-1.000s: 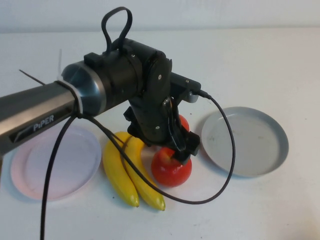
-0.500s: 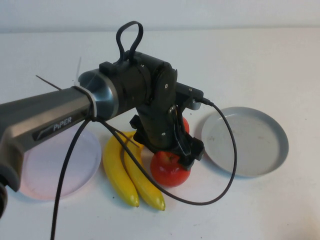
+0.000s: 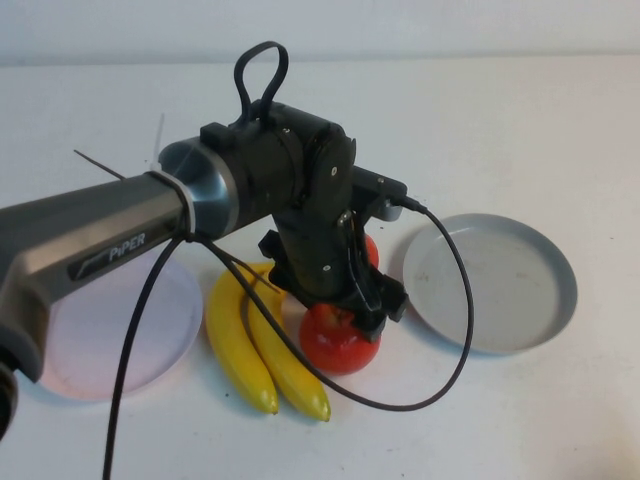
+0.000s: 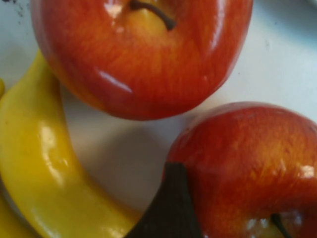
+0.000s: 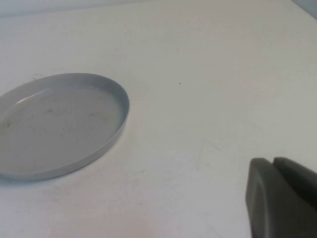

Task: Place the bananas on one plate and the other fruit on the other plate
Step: Put one type of fruit in the left plate

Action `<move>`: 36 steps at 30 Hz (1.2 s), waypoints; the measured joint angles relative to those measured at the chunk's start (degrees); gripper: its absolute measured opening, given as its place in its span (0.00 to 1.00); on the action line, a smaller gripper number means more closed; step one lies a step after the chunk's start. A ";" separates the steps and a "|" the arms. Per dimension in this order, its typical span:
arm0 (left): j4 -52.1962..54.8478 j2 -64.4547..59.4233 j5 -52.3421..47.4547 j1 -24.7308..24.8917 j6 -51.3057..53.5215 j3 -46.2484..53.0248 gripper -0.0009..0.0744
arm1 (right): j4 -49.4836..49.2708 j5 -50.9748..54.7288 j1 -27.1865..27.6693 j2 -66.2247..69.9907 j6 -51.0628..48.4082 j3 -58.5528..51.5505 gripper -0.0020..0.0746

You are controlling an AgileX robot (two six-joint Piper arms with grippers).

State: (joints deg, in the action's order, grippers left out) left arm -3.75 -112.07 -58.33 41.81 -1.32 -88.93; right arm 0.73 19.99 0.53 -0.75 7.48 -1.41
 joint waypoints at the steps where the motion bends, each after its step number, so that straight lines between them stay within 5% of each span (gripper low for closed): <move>1: 0.00 0.00 -0.16 0.00 0.00 0.00 0.78 | 0.00 0.00 0.00 0.00 0.00 0.00 0.00; 11: 7.20 8.27 -6.58 -1.22 0.00 -1.49 0.78 | 0.00 0.00 0.00 0.00 0.00 0.00 0.00; 26: 14.26 7.45 -11.75 -17.85 1.32 -1.87 0.78 | 0.00 0.00 0.00 0.00 0.00 0.00 0.00; 31: 14.66 7.11 -11.75 -19.29 1.32 -0.97 0.90 | -0.09 0.00 0.00 0.00 0.00 0.00 0.00; 36: 14.91 6.23 -11.75 -19.29 0.11 2.08 0.90 | -0.09 0.00 0.00 0.00 0.00 0.00 0.00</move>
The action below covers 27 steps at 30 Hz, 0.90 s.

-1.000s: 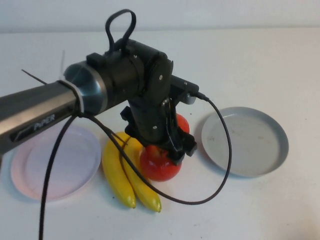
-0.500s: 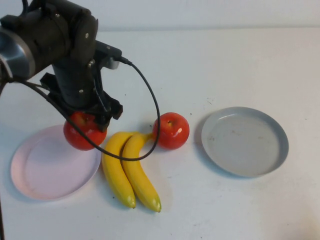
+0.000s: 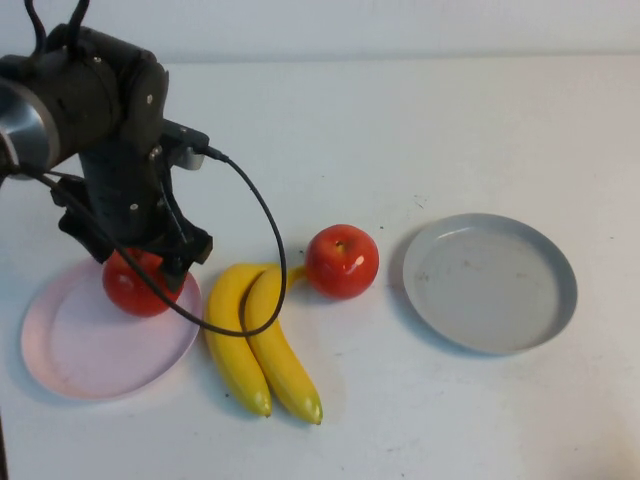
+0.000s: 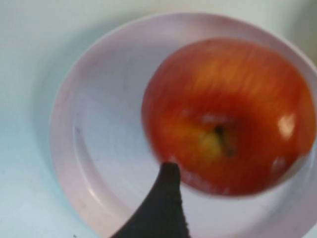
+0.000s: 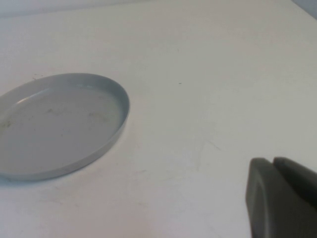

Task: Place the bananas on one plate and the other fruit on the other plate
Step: Put one type of fruit in the left plate

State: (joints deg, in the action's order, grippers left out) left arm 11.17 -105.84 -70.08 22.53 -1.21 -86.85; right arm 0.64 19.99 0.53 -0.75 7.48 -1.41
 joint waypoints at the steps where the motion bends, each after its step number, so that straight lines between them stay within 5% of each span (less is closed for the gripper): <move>1: 0.39 -0.03 0.00 0.00 -0.12 0.45 0.90 | 0.00 0.00 0.00 0.00 0.00 0.00 0.00; 9: 3.62 1.27 1.96 1.24 -0.12 0.76 0.90 | 0.00 0.00 0.00 0.00 0.00 0.00 0.00; 19: -9.29 -0.50 13.08 10.51 5.57 -5.98 0.90 | 0.00 0.00 0.00 0.00 0.00 0.00 0.00; 27: -12.08 -8.48 14.12 12.19 10.26 -13.73 0.90 | 0.00 0.00 0.00 0.00 0.00 0.00 0.00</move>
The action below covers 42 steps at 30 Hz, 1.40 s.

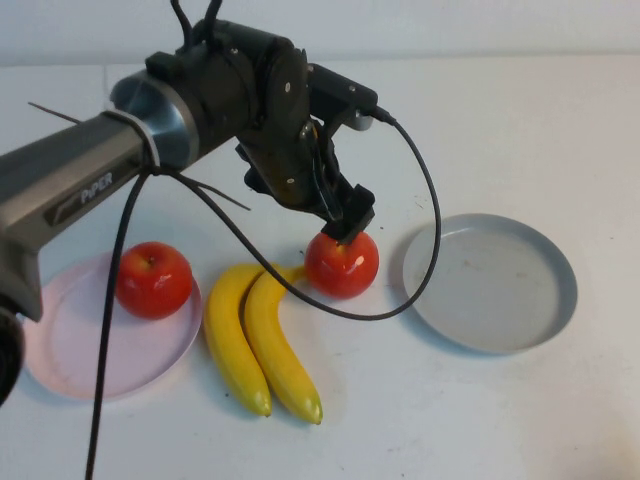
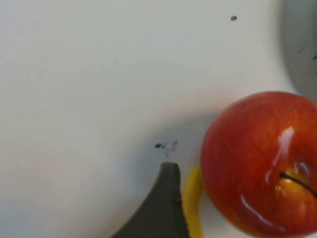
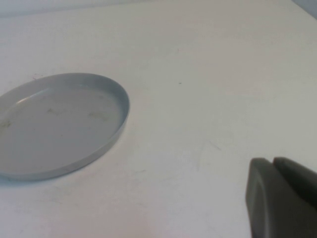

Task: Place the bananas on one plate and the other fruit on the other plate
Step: Put one type of fruit in the left plate

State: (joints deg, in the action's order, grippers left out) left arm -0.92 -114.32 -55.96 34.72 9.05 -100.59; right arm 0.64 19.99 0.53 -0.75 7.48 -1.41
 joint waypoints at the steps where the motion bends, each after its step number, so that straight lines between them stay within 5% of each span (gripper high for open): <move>1: -0.56 -0.81 0.28 0.00 0.74 -0.49 0.90 | 0.00 0.00 0.00 0.00 0.00 0.00 0.00; 35: -6.09 -6.40 2.84 0.10 10.47 -1.49 0.90 | 0.00 0.00 0.00 0.00 0.00 0.00 0.00; 42: -6.09 -6.40 2.84 0.10 10.47 -1.49 0.79 | 0.00 0.00 0.00 0.00 0.00 0.00 0.00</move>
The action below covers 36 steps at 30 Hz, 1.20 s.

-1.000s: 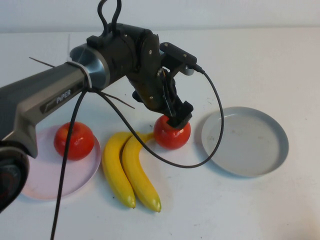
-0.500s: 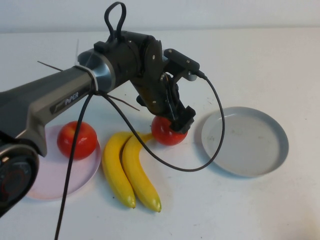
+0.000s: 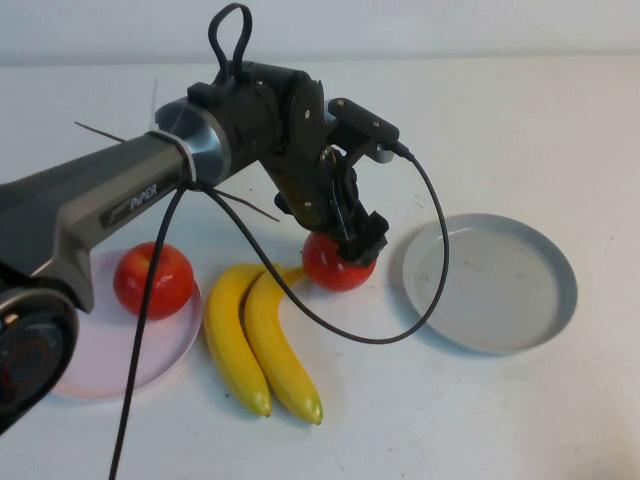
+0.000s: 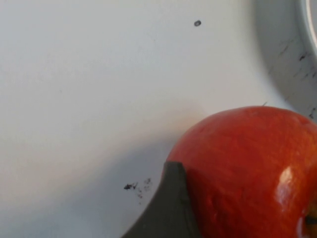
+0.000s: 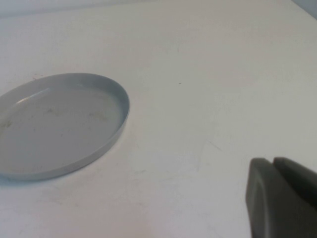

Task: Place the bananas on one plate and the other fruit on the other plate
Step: Put one type of fruit in the left plate

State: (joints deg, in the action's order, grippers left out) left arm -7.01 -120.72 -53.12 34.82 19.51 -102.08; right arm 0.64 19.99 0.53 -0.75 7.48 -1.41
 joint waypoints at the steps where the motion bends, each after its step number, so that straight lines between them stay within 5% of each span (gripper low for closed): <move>1: 0.00 0.00 0.00 0.00 0.00 0.00 0.79 | 0.00 0.00 0.00 0.00 0.00 0.00 0.00; 16: 1.36 7.35 -5.26 0.00 -0.38 0.00 0.79 | 0.00 0.00 0.00 0.00 0.00 0.00 0.00; 26: 10.48 18.99 -17.32 -4.19 -13.49 0.40 0.78 | 0.00 0.00 0.00 0.00 0.00 0.00 0.00; 36: 10.73 32.75 -15.12 -14.11 -18.44 22.11 0.78 | 0.00 0.00 0.00 0.00 0.00 0.00 0.00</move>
State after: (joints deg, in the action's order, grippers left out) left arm 3.73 -87.97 -68.23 20.71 1.07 -79.96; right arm 0.64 19.99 0.53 -0.75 7.48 -1.41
